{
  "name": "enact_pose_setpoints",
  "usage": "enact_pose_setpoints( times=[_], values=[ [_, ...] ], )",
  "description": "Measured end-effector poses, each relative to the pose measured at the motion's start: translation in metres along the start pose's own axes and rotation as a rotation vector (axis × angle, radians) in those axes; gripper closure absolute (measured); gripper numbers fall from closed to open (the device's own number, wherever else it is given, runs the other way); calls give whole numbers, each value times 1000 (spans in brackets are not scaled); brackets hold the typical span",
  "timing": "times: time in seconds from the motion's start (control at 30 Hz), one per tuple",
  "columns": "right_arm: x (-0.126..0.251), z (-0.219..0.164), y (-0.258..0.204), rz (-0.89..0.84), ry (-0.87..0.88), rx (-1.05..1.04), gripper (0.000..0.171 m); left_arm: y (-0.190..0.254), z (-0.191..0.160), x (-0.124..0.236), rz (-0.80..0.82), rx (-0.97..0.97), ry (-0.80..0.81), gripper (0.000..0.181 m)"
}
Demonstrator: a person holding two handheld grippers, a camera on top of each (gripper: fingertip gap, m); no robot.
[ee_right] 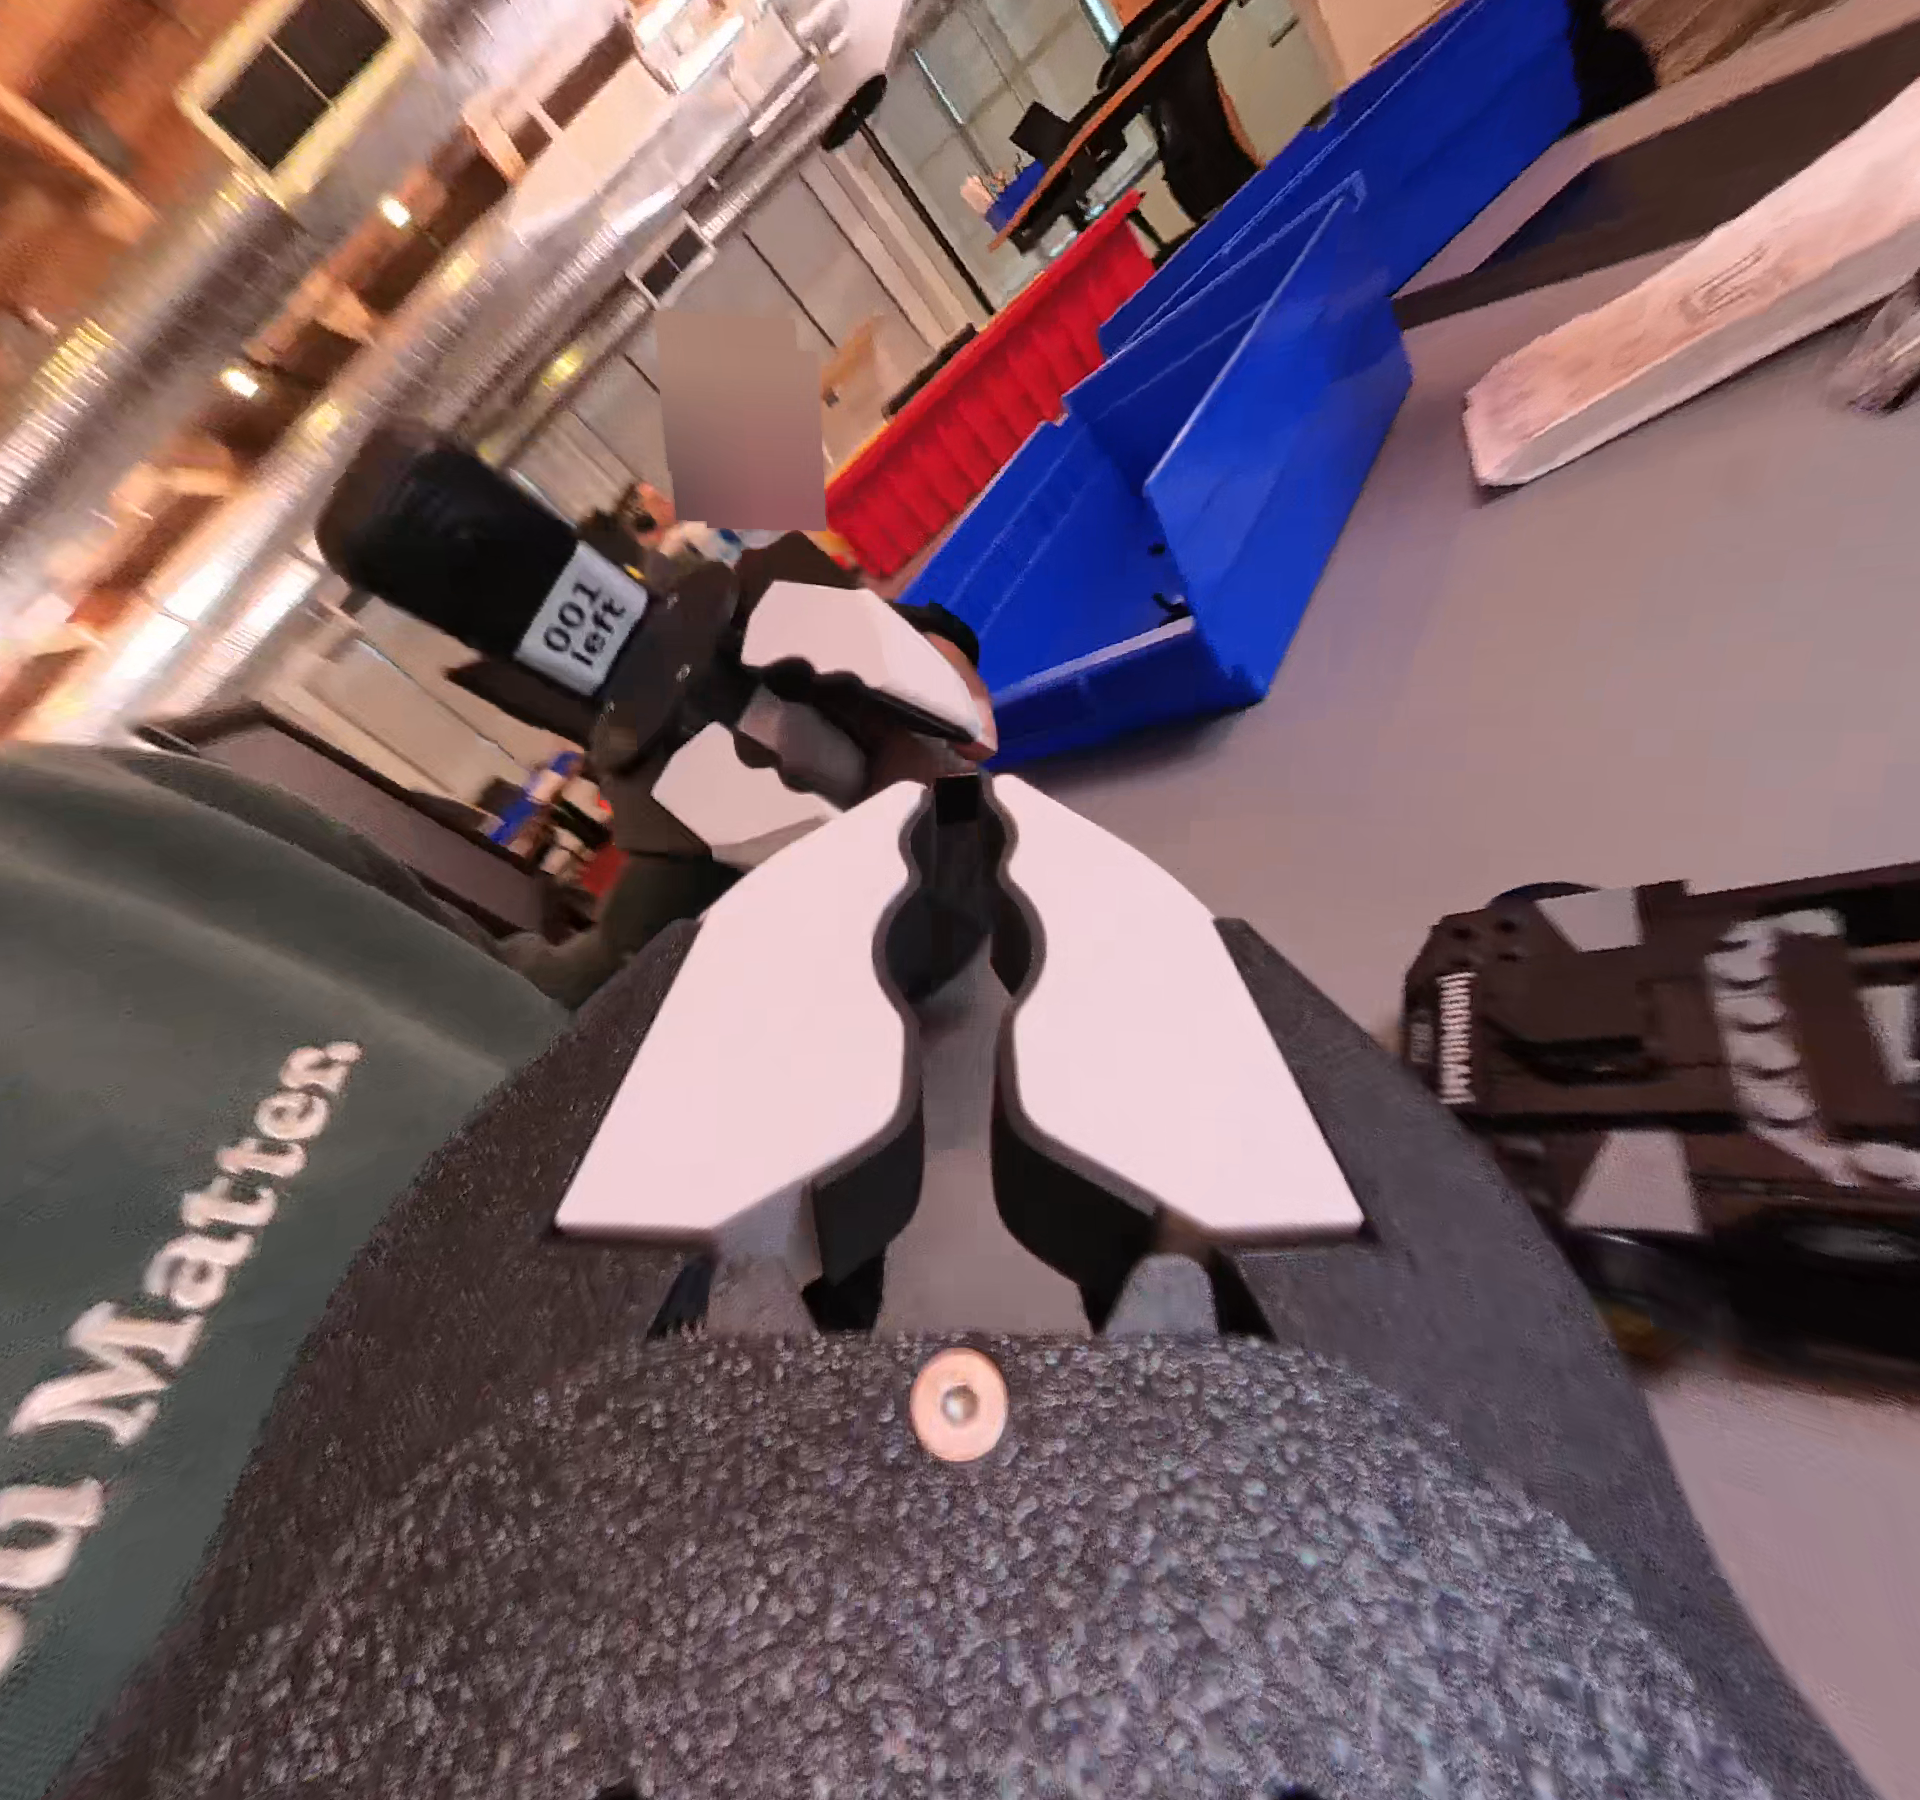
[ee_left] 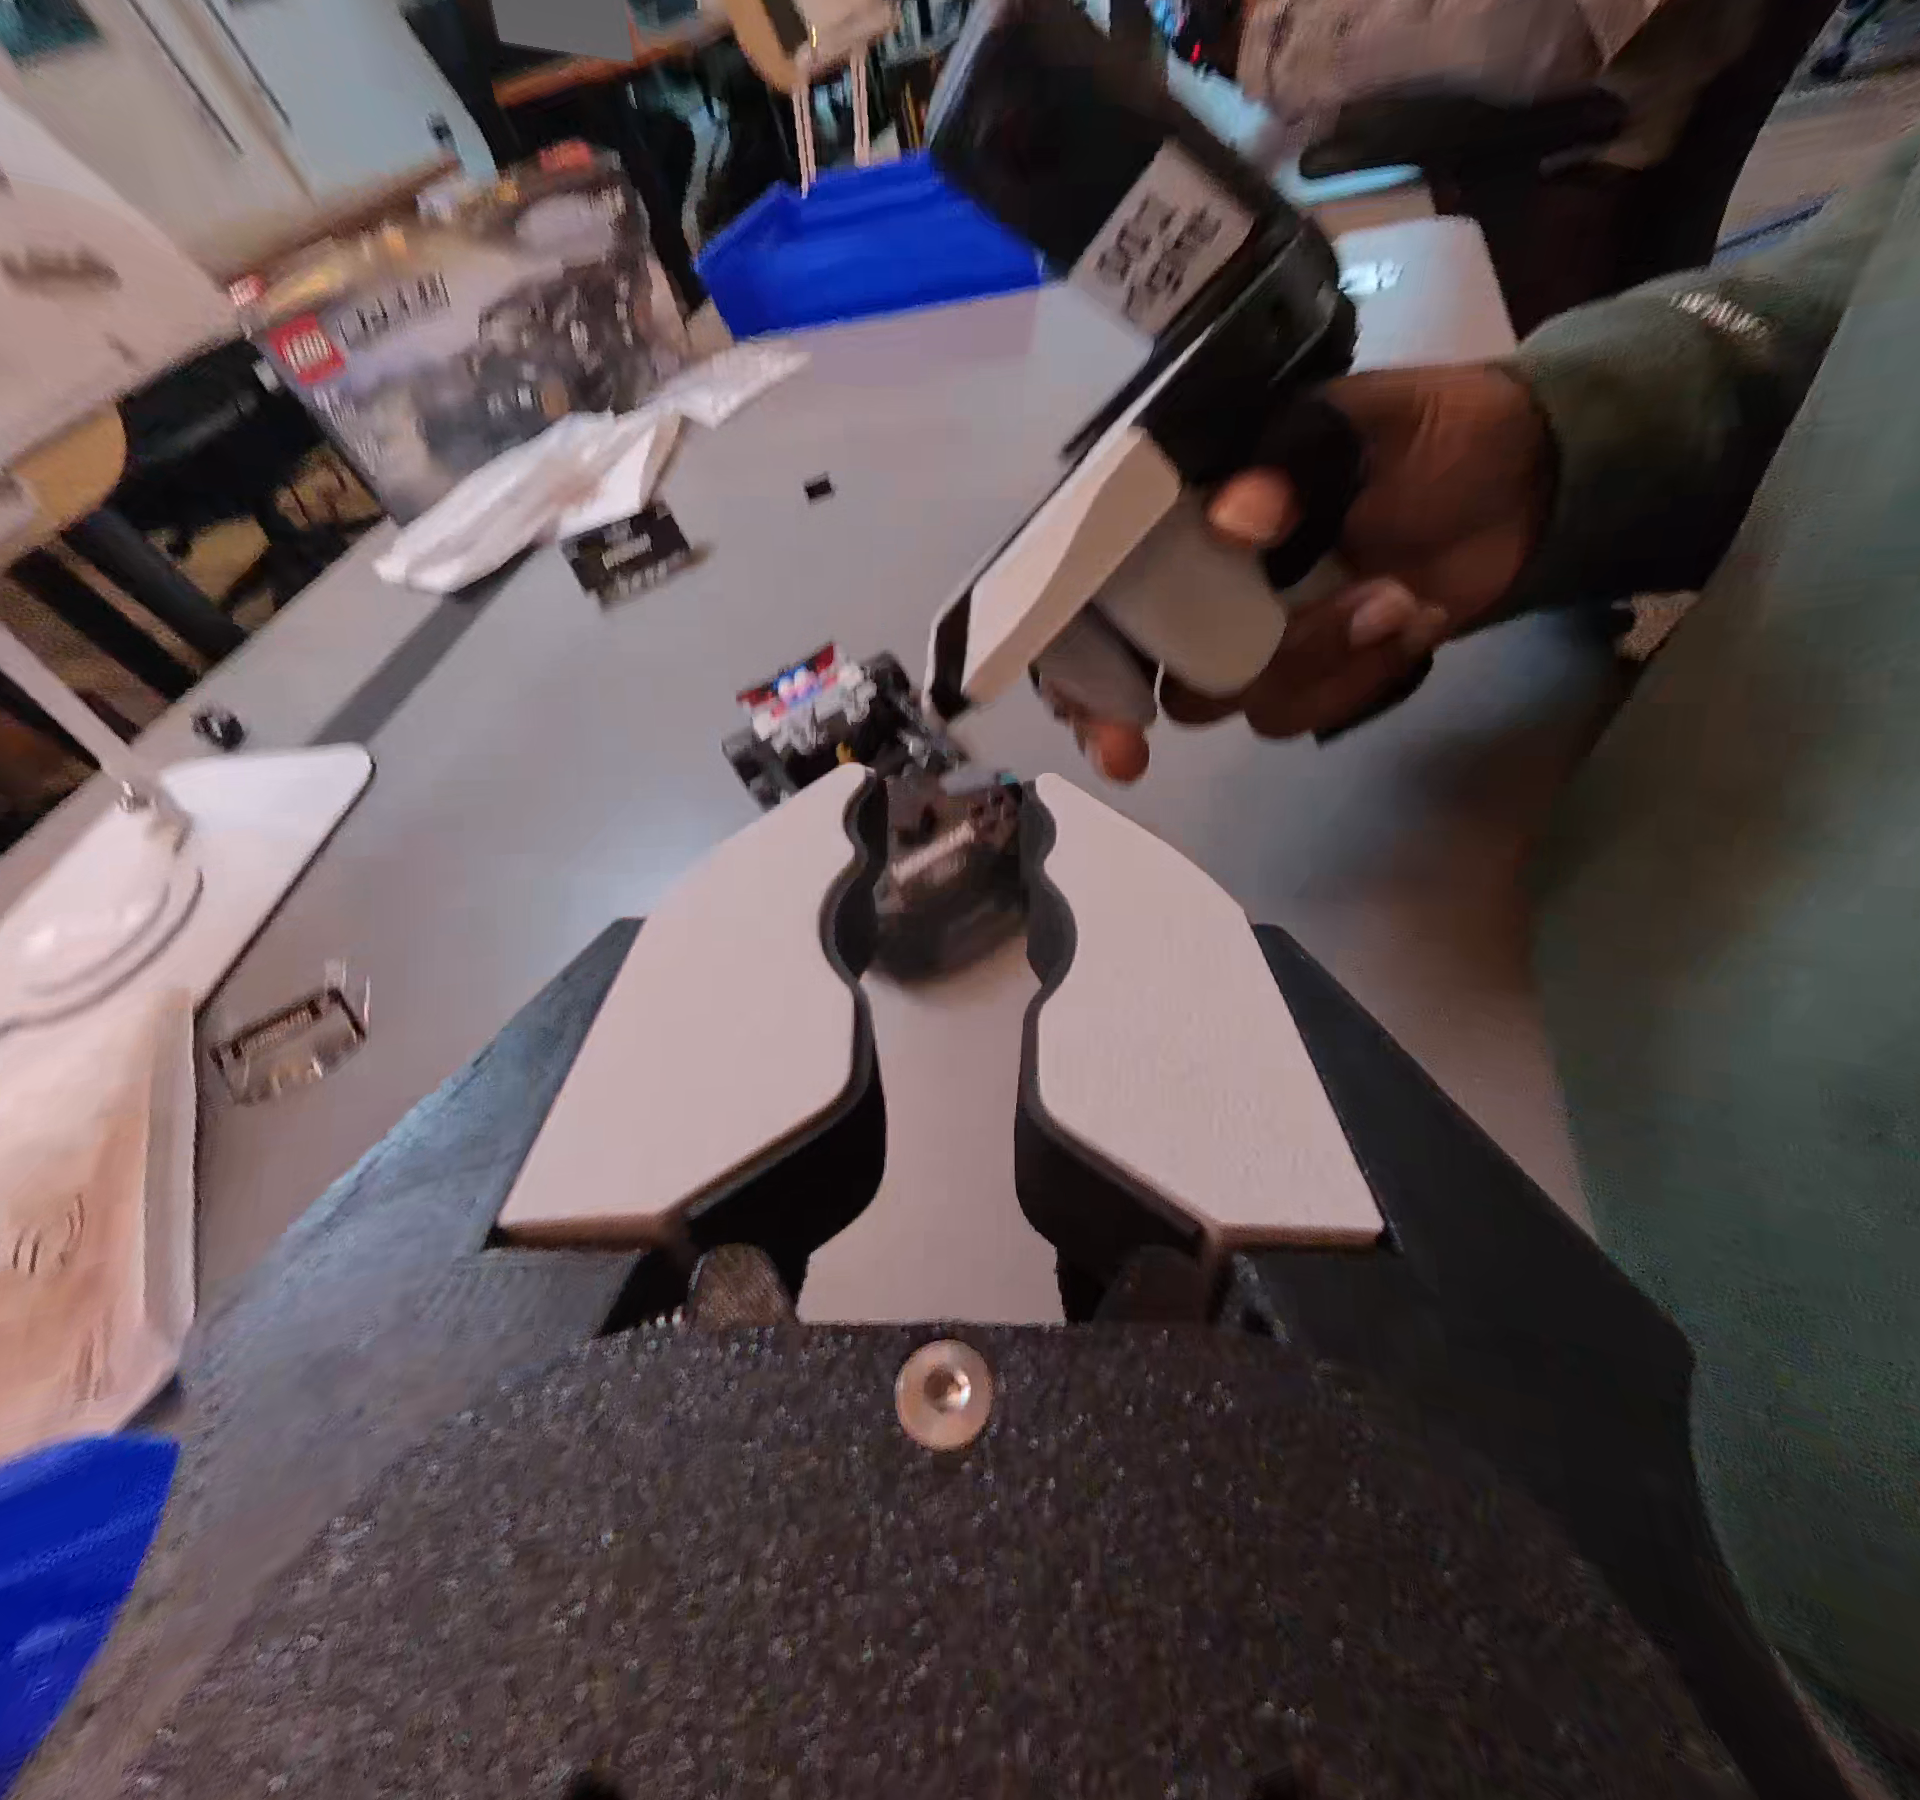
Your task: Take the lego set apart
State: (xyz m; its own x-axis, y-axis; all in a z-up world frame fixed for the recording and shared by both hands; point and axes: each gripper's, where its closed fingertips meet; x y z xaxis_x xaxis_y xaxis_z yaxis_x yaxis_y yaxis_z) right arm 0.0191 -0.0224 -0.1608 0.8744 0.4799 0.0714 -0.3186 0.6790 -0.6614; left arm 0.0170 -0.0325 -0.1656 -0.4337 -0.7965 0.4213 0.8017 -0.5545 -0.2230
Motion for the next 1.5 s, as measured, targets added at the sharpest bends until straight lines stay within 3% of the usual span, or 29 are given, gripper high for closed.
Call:
enact_pose_setpoints(
  times=[0.17,0.47,0.7,0.8,1.03,1.1,1.17,1.27,1.33,1.43,1.5],
  values=[
    [-5,-2,-9,118,19,-137,164,2,14,-4,67,-122,30,167],
    [-4,-2,-9,215,13,-268,163,8,13,-4,44,-97,55,181],
    [0,4,-11,267,37,-300,164,2,15,-1,85,-114,73,181],
    [-3,0,-15,290,11,-310,164,6,14,-6,102,-173,51,164],
    [-4,-7,-14,279,-24,-287,164,9,11,-7,110,-224,24,172],
    [9,5,-15,264,19,-206,155,-6,10,3,167,-214,14,172],
    [28,17,-8,156,22,-55,146,-49,-2,27,331,-160,-70,172],
    [67,29,30,-246,-40,256,148,-121,-58,70,546,99,-317,172],
    [91,28,56,-461,-143,396,149,-140,-94,83,542,339,-392,171],
    [106,15,79,-573,-295,466,148,-149,-126,87,514,579,-427,167],
    [108,9,87,-581,-336,463,149,-145,-137,83,468,666,-453,141]
  ],
)
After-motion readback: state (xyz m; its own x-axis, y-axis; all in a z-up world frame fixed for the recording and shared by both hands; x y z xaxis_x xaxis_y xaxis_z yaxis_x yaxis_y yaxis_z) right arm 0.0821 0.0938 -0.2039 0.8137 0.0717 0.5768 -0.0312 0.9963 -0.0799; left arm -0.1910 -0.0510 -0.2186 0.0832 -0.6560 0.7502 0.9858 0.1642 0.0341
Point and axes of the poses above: each gripper's, where its closed fingertips meet, x back along the fingers, z out of its top, y = z × x across the jaws, and after that the axes turned 8 degrees about -y, right-handed
